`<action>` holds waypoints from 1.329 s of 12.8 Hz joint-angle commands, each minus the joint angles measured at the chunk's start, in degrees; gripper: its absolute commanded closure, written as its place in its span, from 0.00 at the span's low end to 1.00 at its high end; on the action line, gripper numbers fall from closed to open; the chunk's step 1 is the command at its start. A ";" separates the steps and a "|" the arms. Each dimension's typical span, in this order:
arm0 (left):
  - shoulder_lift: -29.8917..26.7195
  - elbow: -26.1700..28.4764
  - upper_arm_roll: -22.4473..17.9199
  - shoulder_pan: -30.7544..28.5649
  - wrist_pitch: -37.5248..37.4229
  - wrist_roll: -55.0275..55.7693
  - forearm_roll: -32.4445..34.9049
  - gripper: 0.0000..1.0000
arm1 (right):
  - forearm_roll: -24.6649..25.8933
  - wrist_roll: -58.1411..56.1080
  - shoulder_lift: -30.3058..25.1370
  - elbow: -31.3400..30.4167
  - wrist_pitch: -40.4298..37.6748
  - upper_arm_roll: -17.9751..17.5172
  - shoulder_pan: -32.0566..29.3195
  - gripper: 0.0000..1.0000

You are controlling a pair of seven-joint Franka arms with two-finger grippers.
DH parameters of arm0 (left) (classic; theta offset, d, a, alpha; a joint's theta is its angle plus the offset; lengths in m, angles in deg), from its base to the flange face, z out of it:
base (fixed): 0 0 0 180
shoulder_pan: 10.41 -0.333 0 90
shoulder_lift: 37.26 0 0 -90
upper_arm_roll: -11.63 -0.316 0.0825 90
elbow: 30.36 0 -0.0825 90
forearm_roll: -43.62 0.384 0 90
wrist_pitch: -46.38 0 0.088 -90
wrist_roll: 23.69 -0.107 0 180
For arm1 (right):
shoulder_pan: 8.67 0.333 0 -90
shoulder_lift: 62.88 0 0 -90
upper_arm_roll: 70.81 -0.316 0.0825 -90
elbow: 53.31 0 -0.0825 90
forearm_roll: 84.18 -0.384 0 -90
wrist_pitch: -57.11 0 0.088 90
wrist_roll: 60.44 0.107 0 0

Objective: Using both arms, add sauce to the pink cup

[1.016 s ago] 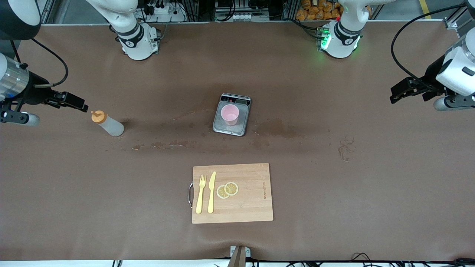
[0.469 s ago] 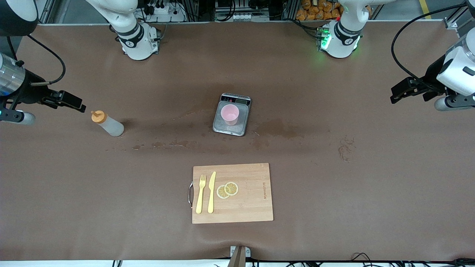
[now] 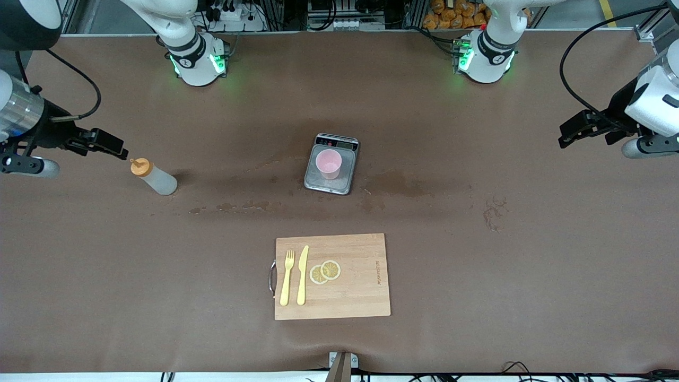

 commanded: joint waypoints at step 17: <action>0.02 -2.83 0.39 0.29 -0.76 -0.87 1.59 0.00 | 4.00 -8.62 0.44 6.28 2.33 12.95 5.71 0.00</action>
